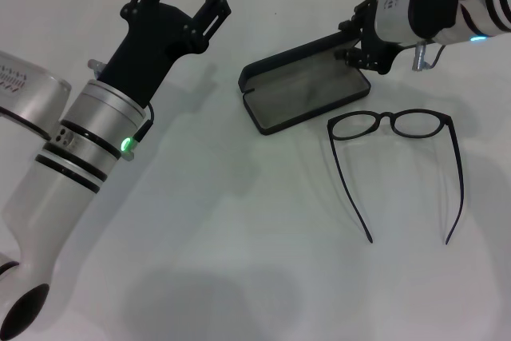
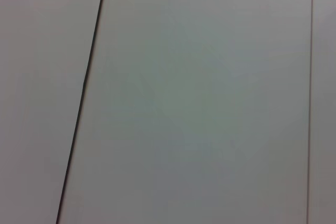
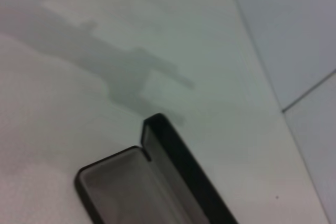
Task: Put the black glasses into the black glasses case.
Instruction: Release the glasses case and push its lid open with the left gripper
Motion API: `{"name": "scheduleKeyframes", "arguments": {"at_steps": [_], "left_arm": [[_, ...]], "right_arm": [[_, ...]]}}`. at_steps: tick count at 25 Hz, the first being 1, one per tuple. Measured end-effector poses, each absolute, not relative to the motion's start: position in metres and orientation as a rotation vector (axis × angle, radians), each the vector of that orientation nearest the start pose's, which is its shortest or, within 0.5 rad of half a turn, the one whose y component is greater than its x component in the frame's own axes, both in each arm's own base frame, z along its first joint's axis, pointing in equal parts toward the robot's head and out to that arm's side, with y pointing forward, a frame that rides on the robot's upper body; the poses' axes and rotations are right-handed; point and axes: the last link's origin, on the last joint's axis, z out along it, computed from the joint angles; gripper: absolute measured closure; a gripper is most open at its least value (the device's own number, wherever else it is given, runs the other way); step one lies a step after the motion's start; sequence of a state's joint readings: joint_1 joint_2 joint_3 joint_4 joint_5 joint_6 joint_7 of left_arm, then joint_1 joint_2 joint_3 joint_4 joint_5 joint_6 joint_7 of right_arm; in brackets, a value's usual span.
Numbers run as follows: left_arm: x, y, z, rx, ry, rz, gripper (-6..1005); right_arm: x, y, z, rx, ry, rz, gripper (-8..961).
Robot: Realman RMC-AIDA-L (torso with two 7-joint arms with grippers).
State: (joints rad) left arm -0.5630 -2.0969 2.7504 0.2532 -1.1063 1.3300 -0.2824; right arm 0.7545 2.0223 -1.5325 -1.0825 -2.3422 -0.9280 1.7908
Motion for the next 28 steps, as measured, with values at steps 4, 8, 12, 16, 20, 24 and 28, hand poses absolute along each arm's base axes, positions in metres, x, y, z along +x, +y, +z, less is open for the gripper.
{"name": "scheduleKeyframes", "arguments": {"at_steps": [4,8,12,16,20,24,28], "left_arm": [[-0.235,0.339,-0.056,-1.812,-0.472,-1.108,216],[-0.235,0.339,-0.056,-1.813,-0.473,-1.107,216],[-0.235,0.339,-0.056,-1.813,-0.475,-1.106,217],[-0.236,0.339,-0.056,-1.812,-0.475,-1.106,218],[-0.236,0.339,-0.056,-1.81,-0.475,-1.106,218],[-0.236,0.339,-0.055,-1.808,-0.476,-1.106,219],[-0.237,0.339,-0.054,-1.806,-0.474,-1.1,219]], "right_arm": [[0.127,0.432,-0.03,-2.575,-0.306,-0.296,623],[0.125,0.434,-0.032,-2.566,-0.325,-0.315,623],[0.123,0.438,-0.035,-2.567,-0.331,-0.325,623],[0.123,0.441,-0.039,-2.575,-0.331,-0.345,619],[0.124,0.448,-0.044,-2.552,-0.355,-0.393,607],[0.121,0.451,-0.048,-2.532,-0.386,-0.398,595],[0.119,0.451,-0.048,-2.528,-0.394,-0.395,584]]}}
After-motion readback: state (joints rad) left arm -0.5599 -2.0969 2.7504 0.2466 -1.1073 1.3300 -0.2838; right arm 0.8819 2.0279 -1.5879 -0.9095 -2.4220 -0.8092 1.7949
